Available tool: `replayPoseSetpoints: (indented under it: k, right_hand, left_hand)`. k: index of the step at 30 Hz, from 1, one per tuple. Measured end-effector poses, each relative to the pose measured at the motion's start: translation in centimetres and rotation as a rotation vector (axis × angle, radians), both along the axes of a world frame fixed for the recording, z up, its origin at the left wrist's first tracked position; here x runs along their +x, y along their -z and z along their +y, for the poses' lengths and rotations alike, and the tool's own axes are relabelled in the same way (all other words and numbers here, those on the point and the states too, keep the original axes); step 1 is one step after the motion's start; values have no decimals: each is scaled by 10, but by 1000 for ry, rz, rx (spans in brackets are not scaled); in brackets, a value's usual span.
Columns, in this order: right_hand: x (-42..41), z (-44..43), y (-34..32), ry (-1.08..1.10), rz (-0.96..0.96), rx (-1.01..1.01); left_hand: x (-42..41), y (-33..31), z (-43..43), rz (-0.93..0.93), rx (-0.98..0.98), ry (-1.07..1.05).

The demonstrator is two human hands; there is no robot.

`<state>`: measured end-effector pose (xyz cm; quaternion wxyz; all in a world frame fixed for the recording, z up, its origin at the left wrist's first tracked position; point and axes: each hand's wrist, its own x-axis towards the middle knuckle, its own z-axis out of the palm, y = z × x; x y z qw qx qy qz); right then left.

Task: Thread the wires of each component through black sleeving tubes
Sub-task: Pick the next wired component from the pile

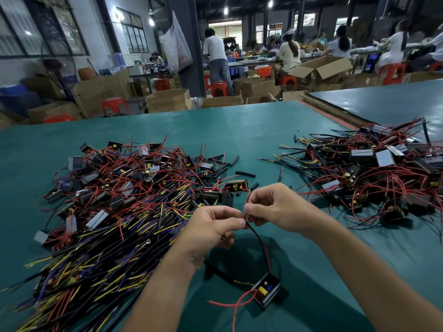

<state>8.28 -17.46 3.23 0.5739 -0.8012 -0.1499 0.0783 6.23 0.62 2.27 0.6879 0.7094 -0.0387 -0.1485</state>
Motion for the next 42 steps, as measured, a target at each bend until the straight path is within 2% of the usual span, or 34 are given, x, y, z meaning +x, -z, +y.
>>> replayPoseSetpoints:
  k: [10, 19, 23, 26, 30, 32, 38, 42]
  right_hand:
    - [-7, 4, -10, -78, 90, -50]
    - [-7, 4, -14, -36, 164, -35]
    - [-4, 6, -9, 21, 109, -68]
    - [-3, 6, -4, 31, 95, -21]
    - [-1, 4, -6, 32, 95, 44]
    - [-1, 2, -6, 37, 83, 74]
    - [-1, 4, -3, 85, 57, 129]
    - [-2, 3, -4, 68, 75, 149]
  left_hand:
    - [-5, -7, -4, 90, -94, 47]
    - [-7, -10, -2, 60, -149, 176]
    - [-5, -6, -3, 29, -113, 137]
    - [-3, -2, -3, 2, -65, 83]
    - [-1, -2, -3, 27, -97, -13]
    - [0, -1, -4, -28, -69, -82]
    - [-3, 4, -12, -372, 83, -229]
    - [-2, 3, -13, -423, 90, -245]
